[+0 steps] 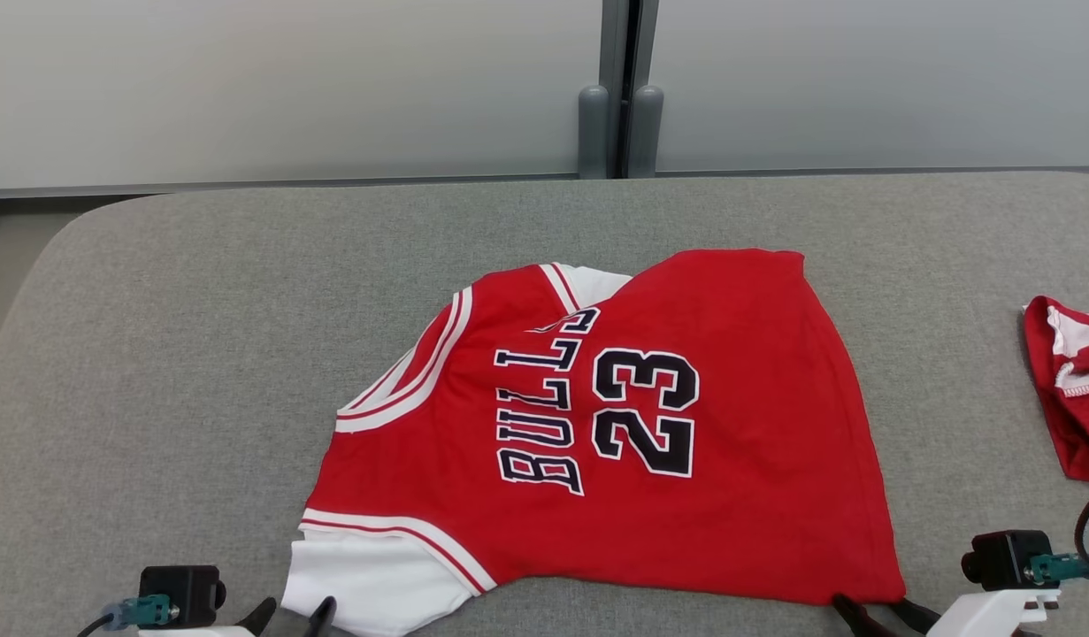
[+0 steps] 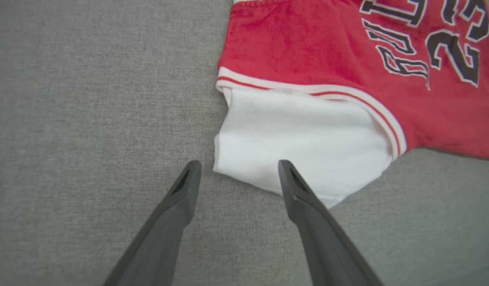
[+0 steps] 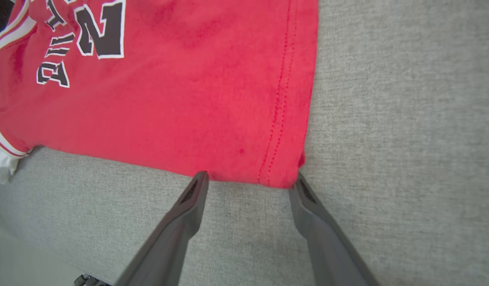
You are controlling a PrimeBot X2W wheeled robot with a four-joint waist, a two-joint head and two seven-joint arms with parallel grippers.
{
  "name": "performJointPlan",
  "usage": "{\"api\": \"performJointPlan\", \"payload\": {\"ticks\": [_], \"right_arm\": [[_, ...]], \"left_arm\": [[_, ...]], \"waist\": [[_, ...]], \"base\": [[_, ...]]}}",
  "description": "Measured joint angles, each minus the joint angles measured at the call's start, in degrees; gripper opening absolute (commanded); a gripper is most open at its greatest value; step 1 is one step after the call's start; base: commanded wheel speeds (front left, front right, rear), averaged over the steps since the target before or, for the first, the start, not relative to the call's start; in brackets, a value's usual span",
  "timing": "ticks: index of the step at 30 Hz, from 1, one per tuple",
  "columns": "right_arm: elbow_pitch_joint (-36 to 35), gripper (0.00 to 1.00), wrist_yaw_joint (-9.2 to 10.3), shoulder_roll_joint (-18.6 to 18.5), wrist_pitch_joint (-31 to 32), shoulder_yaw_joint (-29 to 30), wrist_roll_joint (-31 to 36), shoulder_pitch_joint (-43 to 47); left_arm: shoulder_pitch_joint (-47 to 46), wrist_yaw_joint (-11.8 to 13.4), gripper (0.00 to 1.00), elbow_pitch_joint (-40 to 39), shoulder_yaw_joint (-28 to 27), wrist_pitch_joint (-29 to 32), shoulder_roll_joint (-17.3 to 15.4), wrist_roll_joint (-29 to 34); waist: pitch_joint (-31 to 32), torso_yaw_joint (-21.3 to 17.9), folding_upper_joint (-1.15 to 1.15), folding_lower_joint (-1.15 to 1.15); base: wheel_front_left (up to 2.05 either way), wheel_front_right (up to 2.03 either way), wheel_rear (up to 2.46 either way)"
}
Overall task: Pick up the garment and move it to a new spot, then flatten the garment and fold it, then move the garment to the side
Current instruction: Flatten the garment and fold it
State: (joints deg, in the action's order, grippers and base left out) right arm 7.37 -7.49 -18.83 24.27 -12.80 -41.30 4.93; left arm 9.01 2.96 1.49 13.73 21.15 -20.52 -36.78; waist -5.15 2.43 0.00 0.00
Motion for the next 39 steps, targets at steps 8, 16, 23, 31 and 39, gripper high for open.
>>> {"api": "performJointPlan", "payload": {"ticks": [8, 16, 23, 31, 39], "right_arm": [[-0.11, 1.00, 0.00, 0.42, 0.00, -0.60, 0.29, -1.02], [-0.33, 0.03, 0.00, 0.45, -0.30, -1.63, -0.11, -1.58], [-1.16, 0.00, 0.00, -0.32, -2.43, -2.55, -1.33, -1.85], [-6.34, 0.00, 0.00, -2.86, -8.15, -2.19, -4.35, -1.97], [-8.89, 0.00, 0.00, -5.65, -13.12, -3.60, -6.87, -7.58]], "left_arm": [[-2.54, -2.50, 1.00, 4.90, 1.04, -1.01, 1.41, -1.46], [-3.47, -3.41, 0.00, 6.55, 1.30, -1.67, 1.55, -2.07], [-2.15, -3.38, 0.00, 3.00, 0.93, -2.07, 0.86, -2.18], [-1.57, -2.53, 0.00, -5.67, -0.21, -3.77, -0.58, -1.41], [-7.28, -3.38, 0.00, -10.50, -0.89, -5.90, -1.56, 0.56]], "waist": [[-0.73, -0.46, 0.00, 0.00], [-0.84, -0.52, 0.00, 0.00], [-0.30, 0.03, 0.00, 0.00], [0.23, 0.51, 0.00, 0.00], [-1.47, -0.21, 0.00, 0.00]], "base": [[0.00, 0.00, 0.00], [0.00, 0.00, 0.00], [0.00, 0.00, 0.00], [0.00, 0.00, 0.00], [0.00, 0.00, 0.00]]}}
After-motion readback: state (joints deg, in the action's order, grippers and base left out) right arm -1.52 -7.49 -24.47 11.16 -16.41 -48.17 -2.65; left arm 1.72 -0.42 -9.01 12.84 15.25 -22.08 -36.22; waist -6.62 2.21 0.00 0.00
